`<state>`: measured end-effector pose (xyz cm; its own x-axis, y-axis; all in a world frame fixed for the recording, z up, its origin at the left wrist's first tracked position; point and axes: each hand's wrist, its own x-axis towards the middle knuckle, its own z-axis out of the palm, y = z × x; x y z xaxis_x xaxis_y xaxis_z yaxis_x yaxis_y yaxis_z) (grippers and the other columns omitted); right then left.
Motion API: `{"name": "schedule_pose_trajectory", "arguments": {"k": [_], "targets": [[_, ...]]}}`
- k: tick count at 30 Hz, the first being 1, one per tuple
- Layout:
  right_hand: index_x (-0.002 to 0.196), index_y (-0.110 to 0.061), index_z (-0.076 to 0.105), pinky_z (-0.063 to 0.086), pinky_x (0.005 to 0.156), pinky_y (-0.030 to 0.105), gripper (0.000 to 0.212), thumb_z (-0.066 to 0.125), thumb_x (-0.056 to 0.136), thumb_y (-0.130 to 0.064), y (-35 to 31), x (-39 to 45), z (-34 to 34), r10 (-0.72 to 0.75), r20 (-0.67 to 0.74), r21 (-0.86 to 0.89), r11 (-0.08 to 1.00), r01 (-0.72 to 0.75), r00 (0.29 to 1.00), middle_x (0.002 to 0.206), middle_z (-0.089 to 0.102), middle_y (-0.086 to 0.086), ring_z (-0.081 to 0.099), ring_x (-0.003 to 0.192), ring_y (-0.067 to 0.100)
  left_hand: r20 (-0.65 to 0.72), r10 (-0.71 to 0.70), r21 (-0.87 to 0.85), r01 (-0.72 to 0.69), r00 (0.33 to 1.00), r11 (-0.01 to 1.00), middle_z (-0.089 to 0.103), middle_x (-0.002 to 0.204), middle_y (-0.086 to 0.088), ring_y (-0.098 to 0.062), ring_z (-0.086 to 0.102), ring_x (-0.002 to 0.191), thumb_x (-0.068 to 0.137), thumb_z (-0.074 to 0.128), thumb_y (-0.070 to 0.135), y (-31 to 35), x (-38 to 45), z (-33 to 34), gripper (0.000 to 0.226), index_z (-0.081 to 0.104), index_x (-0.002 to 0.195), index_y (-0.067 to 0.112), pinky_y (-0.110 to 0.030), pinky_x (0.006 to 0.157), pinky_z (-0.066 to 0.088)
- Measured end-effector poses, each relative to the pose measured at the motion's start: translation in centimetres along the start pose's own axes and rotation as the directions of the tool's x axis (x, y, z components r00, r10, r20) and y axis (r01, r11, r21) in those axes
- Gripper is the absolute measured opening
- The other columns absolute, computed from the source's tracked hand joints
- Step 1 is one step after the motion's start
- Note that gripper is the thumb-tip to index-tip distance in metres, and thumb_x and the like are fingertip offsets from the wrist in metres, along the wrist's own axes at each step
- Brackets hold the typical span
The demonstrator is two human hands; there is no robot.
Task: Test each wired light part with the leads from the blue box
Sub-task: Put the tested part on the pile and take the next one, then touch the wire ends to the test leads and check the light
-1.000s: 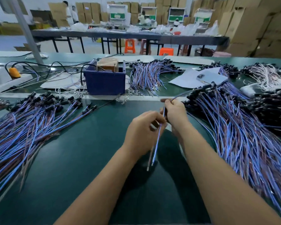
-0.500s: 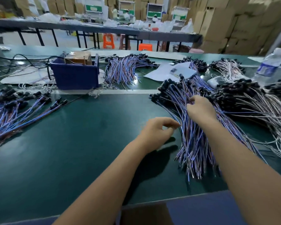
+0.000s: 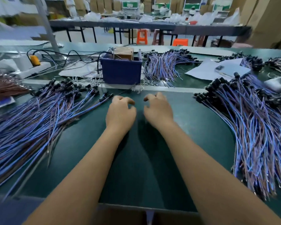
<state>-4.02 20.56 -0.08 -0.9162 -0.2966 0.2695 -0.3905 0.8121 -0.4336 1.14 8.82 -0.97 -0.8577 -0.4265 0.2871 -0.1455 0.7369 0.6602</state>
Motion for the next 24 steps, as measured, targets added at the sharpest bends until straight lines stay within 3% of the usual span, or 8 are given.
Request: {"name": "schedule_pose_trajectory", "arguments": {"k": [4, 8, 11, 14, 18, 21, 24], "targets": [[0.121, -0.019, 0.057, 0.037, 0.093, 0.037, 0.031, 0.046, 0.093, -0.024, -2.1, 0.7, 2.5, 0.006, 0.052, -0.04, 0.999, -0.004, 0.999, 0.123, 0.049, 0.01, 0.04, 0.119, 0.03, -0.046, -0.15, 0.187, 0.156, 0.988, 0.97, 0.041, 0.135, -0.012, -0.032, 0.049, 0.113, 0.089, 0.051, 0.017, -4.1, 1.8, -2.6, 0.04, 0.056, 0.129, 0.015, -0.037, 0.087, 0.04], [0.114, -0.022, 0.059, 0.035, 0.088, 0.037, 0.027, 0.044, 0.092, -0.023, -1.7, 1.2, 3.1, 0.043, 0.023, -0.032, 0.999, -0.042, 0.999, 0.118, 0.049, 0.007, 0.04, 0.115, 0.028, -0.107, -0.219, 0.196, 0.236, 0.97, 0.952, 0.043, 0.13, -0.014, -0.028, 0.046, 0.089, 0.089, 0.048, 0.013, -5.1, 2.7, -3.0, 0.041, 0.051, 0.129, 0.015, -0.035, 0.073, 0.035], [0.112, -0.024, 0.059, 0.033, 0.088, 0.036, 0.025, 0.045, 0.092, -0.023, -1.6, 1.3, 3.1, 0.064, 0.026, 0.01, 0.998, -0.064, 0.998, 0.118, 0.049, 0.006, 0.04, 0.116, 0.027, -0.113, -0.299, 0.314, 0.32, 0.947, 0.894, 0.043, 0.128, -0.016, -0.034, 0.052, 0.096, 0.091, 0.046, 0.017, -4.4, 4.0, -2.8, 0.035, 0.048, 0.126, 0.012, -0.037, 0.071, 0.032], [0.113, -0.023, 0.056, 0.031, 0.087, 0.037, 0.025, 0.043, 0.092, -0.023, -1.7, 1.1, 3.4, 0.081, 0.016, -0.013, 0.997, -0.081, 0.997, 0.119, 0.048, 0.007, 0.04, 0.114, 0.029, -0.141, -0.347, 0.372, 0.374, 0.927, 0.849, 0.04, 0.133, -0.018, -0.033, 0.049, 0.089, 0.094, 0.044, 0.017, -4.1, 4.8, -2.3, 0.031, 0.048, 0.124, 0.008, -0.037, 0.069, 0.031], [0.115, -0.02, 0.051, 0.031, 0.089, 0.04, 0.025, 0.041, 0.093, -0.026, -2.0, 1.2, 3.5, 0.072, 0.016, -0.085, 0.994, -0.07, 0.997, 0.121, 0.046, 0.009, 0.039, 0.114, 0.03, -0.226, -0.277, 0.277, 0.334, 0.934, 0.901, 0.052, 0.124, -0.013, -0.028, 0.047, 0.079, 0.095, 0.051, 0.021, -5.1, 5.1, -1.8, 0.025, 0.063, 0.117, 0.018, -0.036, 0.067, 0.034], [0.115, -0.019, 0.055, 0.032, 0.089, 0.039, 0.026, 0.043, 0.093, -0.027, -1.6, 1.2, 3.5, 0.043, 0.023, -0.063, 0.997, -0.042, 0.999, 0.12, 0.047, 0.009, 0.039, 0.115, 0.03, -0.277, -0.242, 0.112, 0.282, 0.93, 0.953, 0.062, 0.12, -0.006, -0.03, 0.06, 0.094, 0.093, 0.058, 0.023, -5.7, 5.1, -1.9, 0.026, 0.069, 0.116, 0.026, -0.034, 0.068, 0.038], [0.11, -0.018, 0.063, 0.031, 0.081, 0.032, 0.025, 0.045, 0.094, -0.024, -1.3, 1.1, 3.2, 0.018, -0.026, 0.102, 0.995, -0.015, 1.0, 0.111, 0.055, 0.005, 0.044, 0.109, 0.026, -0.307, -0.19, -0.003, 0.198, 0.932, 0.98, 0.067, 0.116, -0.008, -0.027, 0.062, 0.1, 0.091, 0.06, 0.019, -6.0, 5.2, -1.8, 0.028, 0.07, 0.116, 0.02, -0.03, 0.074, 0.043]]}}
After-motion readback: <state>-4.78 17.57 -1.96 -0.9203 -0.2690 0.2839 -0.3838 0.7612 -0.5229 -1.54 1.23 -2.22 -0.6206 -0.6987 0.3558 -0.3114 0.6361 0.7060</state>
